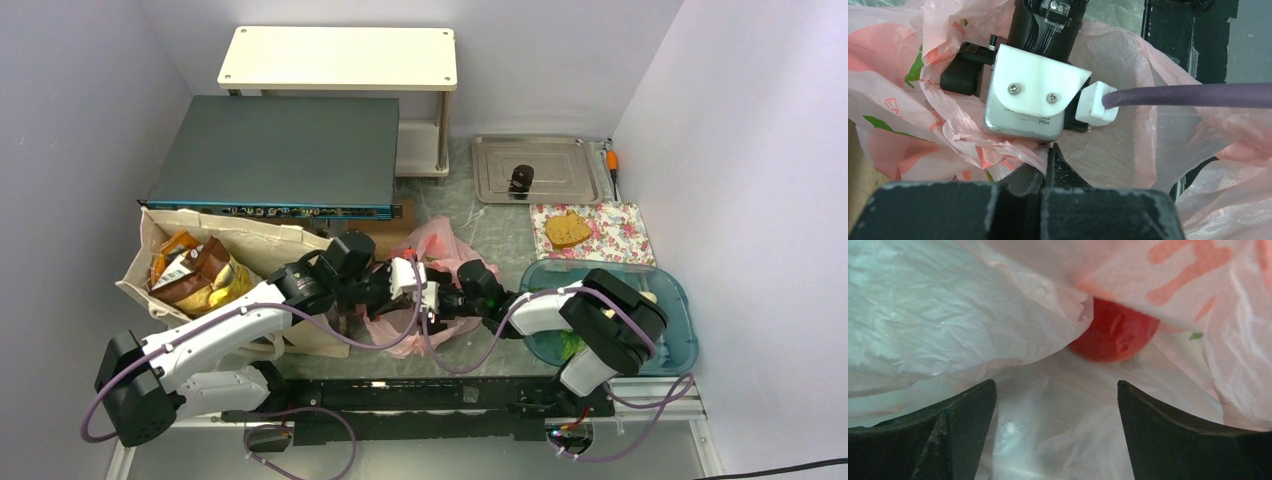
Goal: Untie the knot of the grocery bags and take out the mixed food
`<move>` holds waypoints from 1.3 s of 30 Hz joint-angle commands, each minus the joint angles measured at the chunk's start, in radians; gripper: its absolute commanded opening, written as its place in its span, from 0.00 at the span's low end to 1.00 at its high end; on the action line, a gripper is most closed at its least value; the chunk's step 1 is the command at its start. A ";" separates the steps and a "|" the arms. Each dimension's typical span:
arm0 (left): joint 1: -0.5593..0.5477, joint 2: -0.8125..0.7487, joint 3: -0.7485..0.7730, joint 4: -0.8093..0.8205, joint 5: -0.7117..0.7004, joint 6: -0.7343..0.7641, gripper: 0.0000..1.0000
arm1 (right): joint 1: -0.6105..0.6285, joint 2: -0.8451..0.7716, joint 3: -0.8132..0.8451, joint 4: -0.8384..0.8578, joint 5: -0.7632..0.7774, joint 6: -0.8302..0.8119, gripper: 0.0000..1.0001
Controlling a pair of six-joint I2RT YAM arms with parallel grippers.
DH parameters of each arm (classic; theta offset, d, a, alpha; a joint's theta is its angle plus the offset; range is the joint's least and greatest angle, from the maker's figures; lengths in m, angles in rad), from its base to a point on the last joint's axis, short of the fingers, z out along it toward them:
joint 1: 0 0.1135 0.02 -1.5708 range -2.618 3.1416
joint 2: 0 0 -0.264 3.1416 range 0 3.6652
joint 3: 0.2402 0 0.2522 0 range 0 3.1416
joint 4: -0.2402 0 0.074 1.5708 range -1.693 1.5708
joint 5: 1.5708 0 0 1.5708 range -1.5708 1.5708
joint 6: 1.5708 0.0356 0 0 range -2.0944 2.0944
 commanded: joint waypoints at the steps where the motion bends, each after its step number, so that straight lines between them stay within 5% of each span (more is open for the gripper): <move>1: -0.001 -0.028 -0.005 0.019 0.037 0.026 0.00 | 0.011 0.045 0.041 0.006 -0.107 -0.060 0.86; 9: -0.001 -0.035 -0.009 -0.010 0.005 0.064 0.00 | 0.011 0.011 0.061 0.005 -0.063 0.003 0.42; 16: -0.001 -0.058 -0.032 -0.040 -0.016 0.108 0.00 | 0.011 -0.219 0.015 -0.052 -0.033 0.063 0.23; 24: -0.012 -0.065 0.016 -0.109 0.015 0.194 0.00 | 0.011 -0.227 0.023 -0.113 0.010 0.066 0.48; 29: -0.102 -0.053 0.117 -0.071 -0.003 0.209 0.00 | 0.012 -0.194 0.033 -0.081 0.015 0.113 0.79; 39: -0.142 0.009 0.116 -0.085 0.095 0.403 0.00 | 0.032 -0.128 -0.009 0.068 -0.041 0.136 0.93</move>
